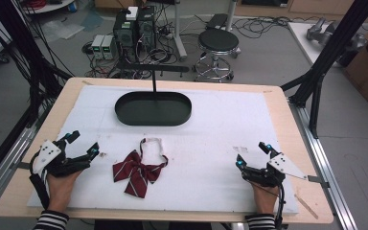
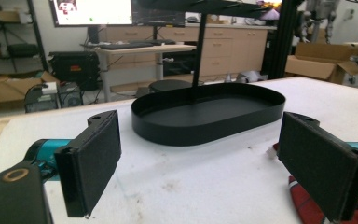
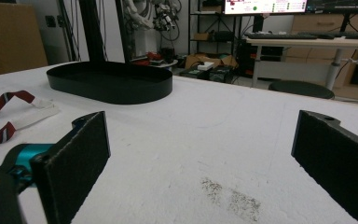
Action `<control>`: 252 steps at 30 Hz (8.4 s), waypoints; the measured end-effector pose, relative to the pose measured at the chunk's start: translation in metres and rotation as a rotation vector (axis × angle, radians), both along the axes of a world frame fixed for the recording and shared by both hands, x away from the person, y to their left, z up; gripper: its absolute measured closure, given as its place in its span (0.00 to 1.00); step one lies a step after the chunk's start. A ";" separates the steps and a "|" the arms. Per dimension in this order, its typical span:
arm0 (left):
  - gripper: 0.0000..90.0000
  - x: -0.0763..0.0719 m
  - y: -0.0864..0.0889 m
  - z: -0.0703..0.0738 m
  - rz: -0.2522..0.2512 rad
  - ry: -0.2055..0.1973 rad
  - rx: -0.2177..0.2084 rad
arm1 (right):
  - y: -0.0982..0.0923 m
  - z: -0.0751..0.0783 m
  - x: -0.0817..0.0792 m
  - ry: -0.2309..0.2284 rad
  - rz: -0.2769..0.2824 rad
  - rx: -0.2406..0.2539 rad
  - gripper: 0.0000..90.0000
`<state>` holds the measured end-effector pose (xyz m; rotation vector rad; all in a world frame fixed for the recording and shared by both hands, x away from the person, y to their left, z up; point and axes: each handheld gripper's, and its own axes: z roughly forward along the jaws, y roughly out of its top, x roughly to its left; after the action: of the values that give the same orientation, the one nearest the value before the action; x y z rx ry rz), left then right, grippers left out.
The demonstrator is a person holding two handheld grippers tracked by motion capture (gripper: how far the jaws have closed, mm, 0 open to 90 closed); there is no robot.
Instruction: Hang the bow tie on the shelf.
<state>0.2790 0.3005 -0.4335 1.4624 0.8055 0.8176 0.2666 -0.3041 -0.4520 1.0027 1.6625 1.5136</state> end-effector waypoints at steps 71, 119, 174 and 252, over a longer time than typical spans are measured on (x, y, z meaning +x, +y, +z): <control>0.30 0.029 -0.155 0.044 -0.599 0.462 0.831 | -0.001 0.000 0.000 -0.006 0.003 0.005 0.04; 0.60 0.055 -0.172 0.022 -0.727 0.660 0.964 | -0.001 0.000 0.000 -0.003 0.004 0.007 0.04; 0.81 0.056 -0.145 0.072 -0.497 0.411 0.635 | -0.001 0.000 0.001 -0.008 0.004 0.004 0.04; 0.81 0.165 -0.116 0.186 -0.116 0.141 0.285 | -0.002 0.000 0.000 -0.002 0.008 0.021 0.04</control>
<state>0.4437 0.1847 -0.2478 1.8194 0.7215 0.7694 0.2668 -0.3061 -0.4523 1.0067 1.6547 1.5402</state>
